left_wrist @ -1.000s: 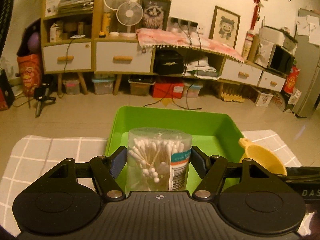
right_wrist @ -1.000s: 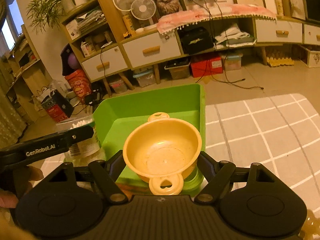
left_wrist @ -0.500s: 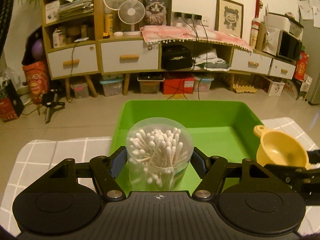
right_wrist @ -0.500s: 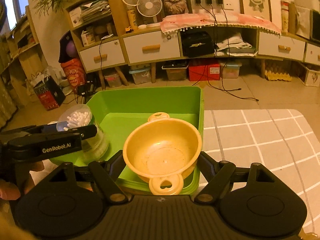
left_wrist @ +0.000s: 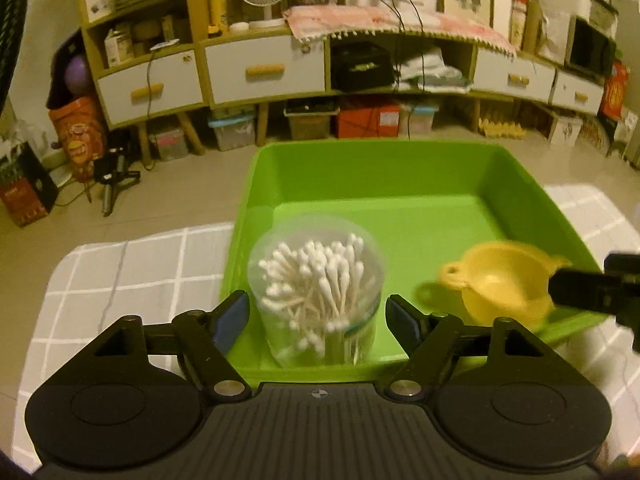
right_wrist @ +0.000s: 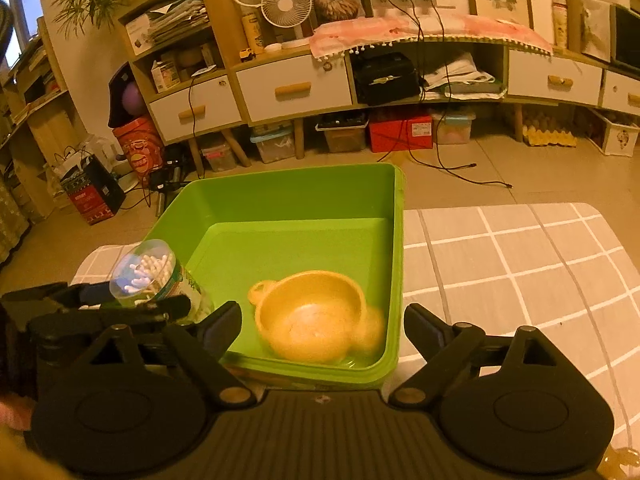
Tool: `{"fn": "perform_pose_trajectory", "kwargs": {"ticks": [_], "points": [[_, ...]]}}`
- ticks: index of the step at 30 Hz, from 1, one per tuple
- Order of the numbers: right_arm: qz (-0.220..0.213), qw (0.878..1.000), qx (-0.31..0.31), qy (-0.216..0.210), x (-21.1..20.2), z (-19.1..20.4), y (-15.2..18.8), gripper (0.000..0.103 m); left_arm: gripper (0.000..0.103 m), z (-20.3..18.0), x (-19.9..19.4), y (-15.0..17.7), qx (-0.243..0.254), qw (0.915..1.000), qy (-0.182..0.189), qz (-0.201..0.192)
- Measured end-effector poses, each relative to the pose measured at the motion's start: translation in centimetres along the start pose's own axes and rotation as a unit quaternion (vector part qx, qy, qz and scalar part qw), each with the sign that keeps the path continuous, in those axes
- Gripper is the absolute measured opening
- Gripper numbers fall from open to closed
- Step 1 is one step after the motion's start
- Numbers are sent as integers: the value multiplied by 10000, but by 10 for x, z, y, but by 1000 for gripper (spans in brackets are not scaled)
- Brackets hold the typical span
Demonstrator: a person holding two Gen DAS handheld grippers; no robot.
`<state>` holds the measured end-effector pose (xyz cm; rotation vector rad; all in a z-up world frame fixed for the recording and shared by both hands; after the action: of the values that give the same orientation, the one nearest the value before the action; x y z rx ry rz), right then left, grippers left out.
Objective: Organize rigid objects
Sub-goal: 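Lower the jar into the bin and open the left tool while the right tool releases the bowl there, then move both tools back from the bin to the toys on the table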
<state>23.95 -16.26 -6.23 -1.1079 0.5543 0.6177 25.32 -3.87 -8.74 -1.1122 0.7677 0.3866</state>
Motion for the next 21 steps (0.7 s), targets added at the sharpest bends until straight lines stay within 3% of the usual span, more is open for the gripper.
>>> {"fn": "perform_pose_trajectory", "kwargs": {"ticks": [13,16,21], "points": [[-59,10000,-15,67,-17,2,3,66,79,4,-12,10,-582,9977,247,245],[-85,9999,-37,80,-22,2,4,66,80,6,-17,11,-733,9966,332,159],[-98,9999,-53,101,-30,4,7,67,90,2,-30,8,-579,9980,213,-108]]}}
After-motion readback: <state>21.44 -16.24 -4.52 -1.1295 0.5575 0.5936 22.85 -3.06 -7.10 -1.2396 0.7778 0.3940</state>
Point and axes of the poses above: each gripper's, at about its wrist camera, not at the fingertips, and x roughly the way its jaws point, z to its left, y to its underside, the point moved 9 cm from there along x, roughly the way its jaws point, and after that the axes turned 14 degrees about x, right-handed, at the moved point
